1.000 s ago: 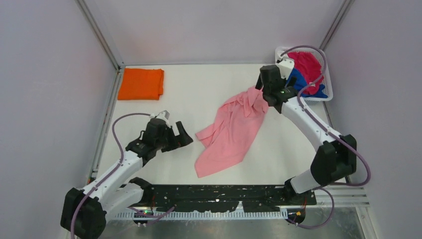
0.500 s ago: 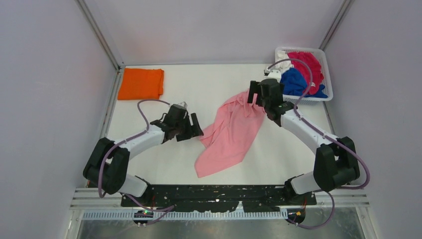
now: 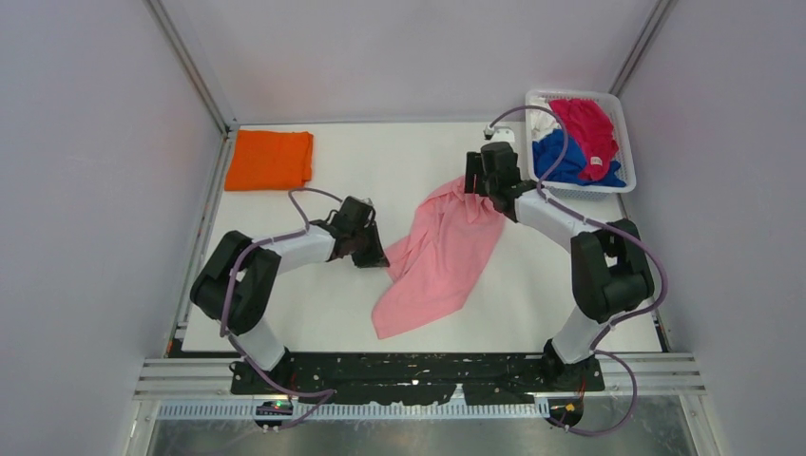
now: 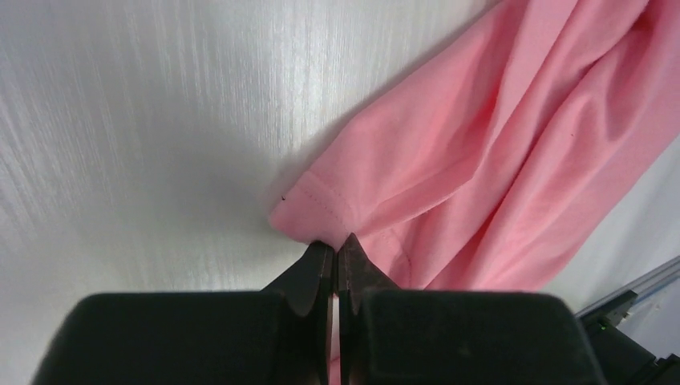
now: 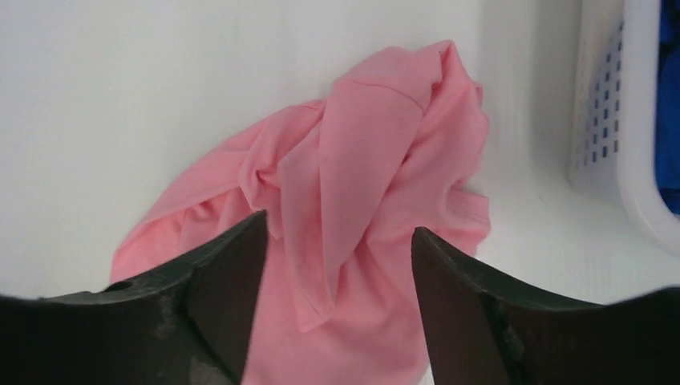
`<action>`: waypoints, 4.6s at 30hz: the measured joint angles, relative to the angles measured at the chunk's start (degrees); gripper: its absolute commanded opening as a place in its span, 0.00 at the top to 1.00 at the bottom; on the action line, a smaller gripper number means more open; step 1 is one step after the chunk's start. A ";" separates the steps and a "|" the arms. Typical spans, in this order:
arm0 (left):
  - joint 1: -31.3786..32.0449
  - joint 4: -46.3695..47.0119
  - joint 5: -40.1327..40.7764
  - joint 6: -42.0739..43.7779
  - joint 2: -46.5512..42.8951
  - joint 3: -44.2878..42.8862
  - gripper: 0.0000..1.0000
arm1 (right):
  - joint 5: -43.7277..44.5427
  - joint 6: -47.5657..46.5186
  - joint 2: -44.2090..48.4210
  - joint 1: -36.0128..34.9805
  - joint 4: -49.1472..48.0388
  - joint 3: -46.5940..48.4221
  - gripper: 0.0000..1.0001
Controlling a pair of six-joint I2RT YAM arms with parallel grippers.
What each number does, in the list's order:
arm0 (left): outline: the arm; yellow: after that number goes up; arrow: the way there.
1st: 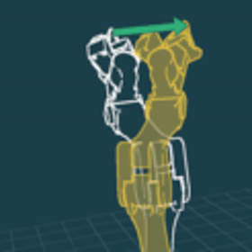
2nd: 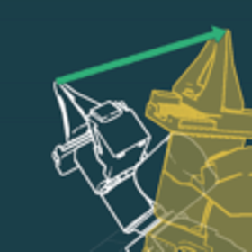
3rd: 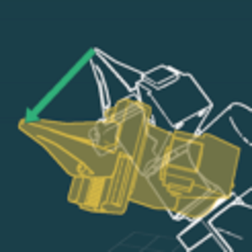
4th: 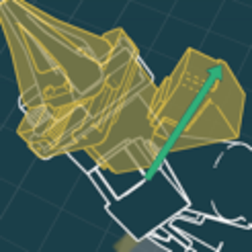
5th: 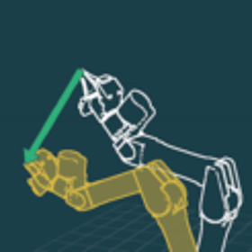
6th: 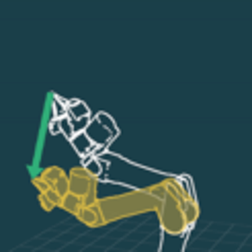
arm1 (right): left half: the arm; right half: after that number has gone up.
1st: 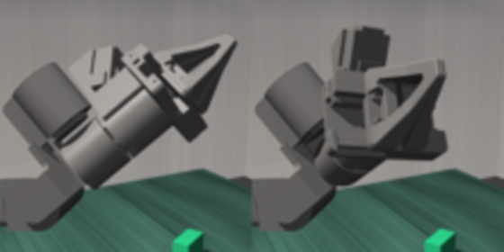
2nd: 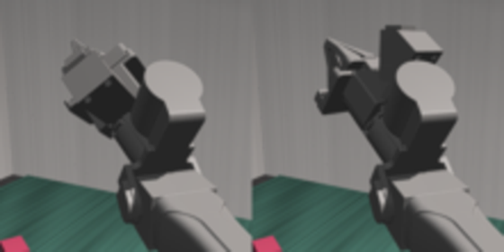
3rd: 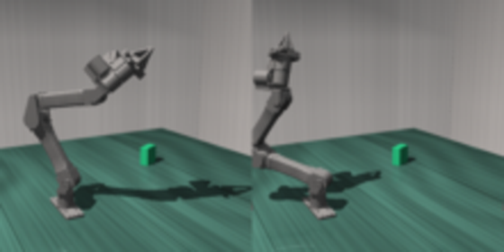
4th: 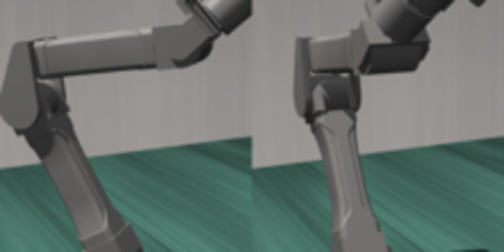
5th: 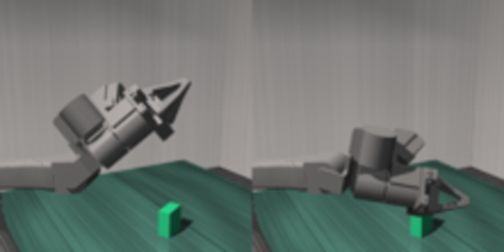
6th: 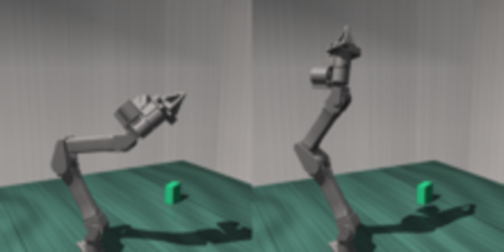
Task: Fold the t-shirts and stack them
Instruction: Flatten out the tshirt
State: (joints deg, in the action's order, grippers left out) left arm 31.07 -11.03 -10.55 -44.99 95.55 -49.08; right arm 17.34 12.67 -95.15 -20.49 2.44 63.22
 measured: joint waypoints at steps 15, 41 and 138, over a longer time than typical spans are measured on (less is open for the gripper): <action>0.04 -3.10 7.87 2.25 -5.64 -1.55 1.00 | 0.11 0.76 -12.52 -0.02 3.26 9.07 0.49; 0.04 -12.24 28.81 7.10 -43.69 -2.43 1.00 | 6.34 1.57 30.97 -0.02 2.60 -1.27 0.95; -17.49 1.16 1.92 6.01 -6.25 -2.08 0.00 | -18.64 27.21 -17.68 1.92 -9.94 4.42 0.05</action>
State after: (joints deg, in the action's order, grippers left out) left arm 13.58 -9.87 -8.62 -38.98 89.30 -51.16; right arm -1.30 39.88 -112.84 -18.57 -7.51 67.64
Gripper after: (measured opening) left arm 0.994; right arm 0.955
